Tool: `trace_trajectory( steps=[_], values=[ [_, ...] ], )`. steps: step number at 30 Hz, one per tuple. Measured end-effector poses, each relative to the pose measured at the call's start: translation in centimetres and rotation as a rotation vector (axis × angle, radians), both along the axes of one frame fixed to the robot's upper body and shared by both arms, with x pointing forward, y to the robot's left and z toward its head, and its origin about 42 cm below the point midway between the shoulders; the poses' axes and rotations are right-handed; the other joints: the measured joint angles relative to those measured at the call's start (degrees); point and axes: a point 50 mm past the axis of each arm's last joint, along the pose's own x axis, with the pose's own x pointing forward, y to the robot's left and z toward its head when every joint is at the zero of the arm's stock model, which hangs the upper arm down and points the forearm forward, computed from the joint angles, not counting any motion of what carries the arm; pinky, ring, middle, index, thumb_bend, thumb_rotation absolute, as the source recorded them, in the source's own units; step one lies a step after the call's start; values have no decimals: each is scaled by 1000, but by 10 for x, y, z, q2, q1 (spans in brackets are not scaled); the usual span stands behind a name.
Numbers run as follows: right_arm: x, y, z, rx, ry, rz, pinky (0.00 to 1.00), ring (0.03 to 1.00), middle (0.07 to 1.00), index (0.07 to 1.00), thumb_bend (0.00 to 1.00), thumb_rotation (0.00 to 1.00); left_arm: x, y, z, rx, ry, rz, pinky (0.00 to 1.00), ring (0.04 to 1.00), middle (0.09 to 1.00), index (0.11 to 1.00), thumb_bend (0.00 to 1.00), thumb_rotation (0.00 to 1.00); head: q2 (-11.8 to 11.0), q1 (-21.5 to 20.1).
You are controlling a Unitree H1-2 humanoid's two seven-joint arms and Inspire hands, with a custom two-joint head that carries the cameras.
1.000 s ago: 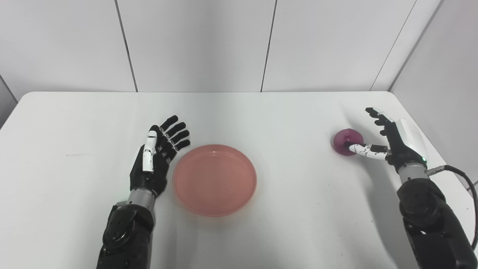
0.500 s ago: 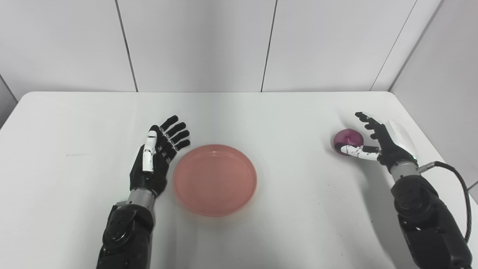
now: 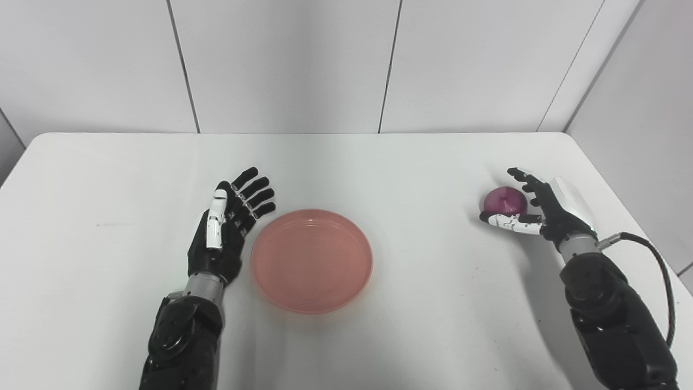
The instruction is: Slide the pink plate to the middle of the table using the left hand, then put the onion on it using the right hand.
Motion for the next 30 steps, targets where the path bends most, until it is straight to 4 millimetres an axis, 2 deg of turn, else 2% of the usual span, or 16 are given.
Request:
trace_trajectory(
  steps=[10,30],
  values=[
    [3,-7,-7,0,29,-21,742,841,879,882,1000,410,0,1,0,1,0,2,743,772,783,770,394,1000,1,-1],
    [10,-11,-5,1,37,-32,733,838,871,863,1000,420,0,1,0,1,0,1,743,773,783,772,393,1000,2,-1]
  ],
)
